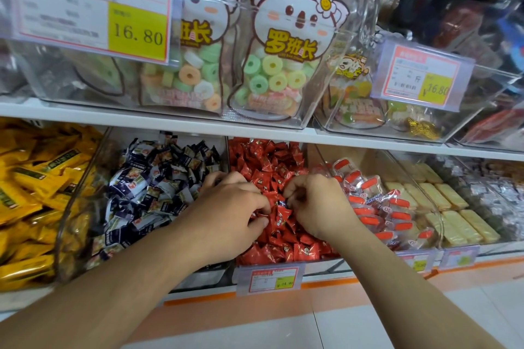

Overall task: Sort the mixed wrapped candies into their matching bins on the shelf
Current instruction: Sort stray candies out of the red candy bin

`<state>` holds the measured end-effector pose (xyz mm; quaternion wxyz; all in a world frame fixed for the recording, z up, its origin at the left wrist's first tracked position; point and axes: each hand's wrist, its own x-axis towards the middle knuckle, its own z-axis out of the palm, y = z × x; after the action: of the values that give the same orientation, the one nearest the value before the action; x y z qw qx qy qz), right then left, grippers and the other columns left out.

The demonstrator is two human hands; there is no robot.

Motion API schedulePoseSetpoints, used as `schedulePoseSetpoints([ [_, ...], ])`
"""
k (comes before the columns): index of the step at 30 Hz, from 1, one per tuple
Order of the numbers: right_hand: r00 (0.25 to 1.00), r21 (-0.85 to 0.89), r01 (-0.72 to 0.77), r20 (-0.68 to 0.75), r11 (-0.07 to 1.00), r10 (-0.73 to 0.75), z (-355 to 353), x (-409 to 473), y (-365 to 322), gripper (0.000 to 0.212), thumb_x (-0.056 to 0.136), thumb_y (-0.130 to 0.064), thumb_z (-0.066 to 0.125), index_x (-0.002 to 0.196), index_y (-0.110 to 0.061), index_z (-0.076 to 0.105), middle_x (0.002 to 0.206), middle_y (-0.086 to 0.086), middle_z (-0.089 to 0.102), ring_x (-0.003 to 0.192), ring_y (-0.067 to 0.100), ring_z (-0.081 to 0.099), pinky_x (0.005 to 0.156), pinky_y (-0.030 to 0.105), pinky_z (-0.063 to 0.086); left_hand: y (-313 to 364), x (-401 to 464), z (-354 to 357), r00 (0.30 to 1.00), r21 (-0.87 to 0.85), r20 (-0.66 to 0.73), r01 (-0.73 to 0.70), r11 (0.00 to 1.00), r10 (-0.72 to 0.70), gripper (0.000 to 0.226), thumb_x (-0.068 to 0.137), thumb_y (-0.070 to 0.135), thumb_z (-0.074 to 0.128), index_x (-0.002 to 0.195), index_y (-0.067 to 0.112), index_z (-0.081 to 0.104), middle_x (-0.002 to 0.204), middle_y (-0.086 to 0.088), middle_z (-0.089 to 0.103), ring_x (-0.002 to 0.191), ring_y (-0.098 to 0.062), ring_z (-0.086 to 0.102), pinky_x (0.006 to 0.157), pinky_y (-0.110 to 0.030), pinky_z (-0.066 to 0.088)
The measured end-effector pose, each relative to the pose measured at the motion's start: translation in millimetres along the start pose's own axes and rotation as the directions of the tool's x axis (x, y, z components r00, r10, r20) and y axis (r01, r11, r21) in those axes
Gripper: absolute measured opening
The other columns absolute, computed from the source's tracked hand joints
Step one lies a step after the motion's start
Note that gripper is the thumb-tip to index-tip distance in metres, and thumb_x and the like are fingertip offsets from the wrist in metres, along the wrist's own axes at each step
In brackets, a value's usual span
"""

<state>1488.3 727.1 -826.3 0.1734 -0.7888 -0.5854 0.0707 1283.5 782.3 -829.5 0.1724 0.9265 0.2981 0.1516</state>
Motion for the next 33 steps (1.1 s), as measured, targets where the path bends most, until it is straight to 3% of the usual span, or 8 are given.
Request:
schedulePoseSetpoints([
  [9,0.984,0.244,-0.001,-0.174,0.97,0.044,-28,-15,-8,0.022,0.09,-0.007,0.067,0.087,-0.027,0.075,0.079,-0.013,0.071,0.073,-0.001,0.066,0.062,0.006,0.045,6,-1,-5,0.998,-0.052,-0.047,0.026,0.998,-0.028,0.04,0.098,0.059,0.052,0.133,0.042,0.058,0.139,0.029,0.044,0.129,0.002,0.03,0.12,-0.036,0.012],
  [13,0.992,0.604,-0.032,-0.08,0.797,0.1,-40,-27,-24,0.023,0.091,0.006,0.066,0.09,-0.014,0.075,0.077,0.005,0.075,0.072,0.018,0.075,0.072,0.034,0.064,16,-4,-19,0.976,-0.167,-0.167,0.115,0.979,-0.143,0.049,0.093,0.063,0.057,0.137,0.042,0.05,0.142,0.025,0.046,0.124,-0.001,0.031,0.112,-0.032,0.029],
  [15,0.999,0.761,-0.025,-0.012,0.649,0.052,-43,-32,-37,0.017,0.091,0.01,0.067,0.093,-0.004,0.074,0.078,0.012,0.075,0.071,0.026,0.075,0.075,0.04,0.065,19,-5,-25,0.966,-0.256,-0.209,0.095,0.962,-0.151,0.042,0.089,0.06,0.065,0.127,0.043,0.058,0.127,0.026,0.06,0.122,-0.001,0.051,0.106,-0.03,0.043],
  [18,1.0,0.831,-0.015,0.023,0.555,-0.006,-48,-34,-47,0.015,0.092,0.009,0.067,0.1,-0.002,0.074,0.085,0.014,0.077,0.08,0.027,0.077,0.079,0.04,0.064,17,-12,-41,0.954,-0.287,-0.233,0.118,0.951,-0.189,0.012,0.09,0.039,0.076,0.1,0.04,0.07,0.086,0.023,0.07,0.086,0.007,0.065,0.073,-0.015,0.052],
  [23,1.0,0.486,-0.01,-0.003,0.874,0.013,-44,-31,-24,0.022,0.093,-0.005,0.069,0.101,-0.024,0.075,0.09,-0.002,0.076,0.084,0.011,0.073,0.084,0.043,0.062,-2,-28,-67,0.902,-0.069,-0.276,0.325,0.943,-0.331,0.019,0.094,0.036,0.066,0.113,0.033,0.066,0.064,0.011,0.064,0.046,-0.003,0.058,0.043,-0.016,0.036],
  [25,0.984,0.281,-0.023,0.174,0.959,-0.027,-41,-35,-18,0.037,0.087,-0.024,0.081,0.119,-0.037,0.069,0.112,-0.011,0.072,0.098,0.007,0.068,0.091,0.032,0.058,-3,-30,-65,0.912,-0.024,-0.265,0.32,0.947,-0.315,0.036,0.095,0.036,0.065,0.131,0.032,0.06,0.085,0.009,0.07,0.058,-0.003,0.06,0.056,-0.019,0.044],
  [28,0.93,0.054,0.08,0.355,0.995,-0.094,-34,-40,-20,0.074,0.082,-0.038,0.085,0.146,-0.048,0.049,0.145,-0.017,0.055,0.13,0.005,0.053,0.104,0.018,0.04,5,-26,-53,0.953,-0.059,-0.217,0.204,0.977,-0.212,0.042,0.098,0.038,0.062,0.139,0.037,0.054,0.135,0.014,0.055,0.116,-0.009,0.054,0.103,-0.028,0.045],
  [33,0.938,0.025,0.146,0.313,0.989,-0.147,-18,-35,-23,0.06,0.083,-0.033,0.084,0.138,-0.039,0.061,0.132,-0.012,0.067,0.12,0.007,0.06,0.096,0.015,0.042,9,-15,-28,0.996,-0.018,-0.026,0.087,0.996,-0.088,0.047,0.1,0.051,0.053,0.146,0.046,0.045,0.158,0.025,0.028,0.15,-0.009,0.021,0.125,-0.04,0.022],
])
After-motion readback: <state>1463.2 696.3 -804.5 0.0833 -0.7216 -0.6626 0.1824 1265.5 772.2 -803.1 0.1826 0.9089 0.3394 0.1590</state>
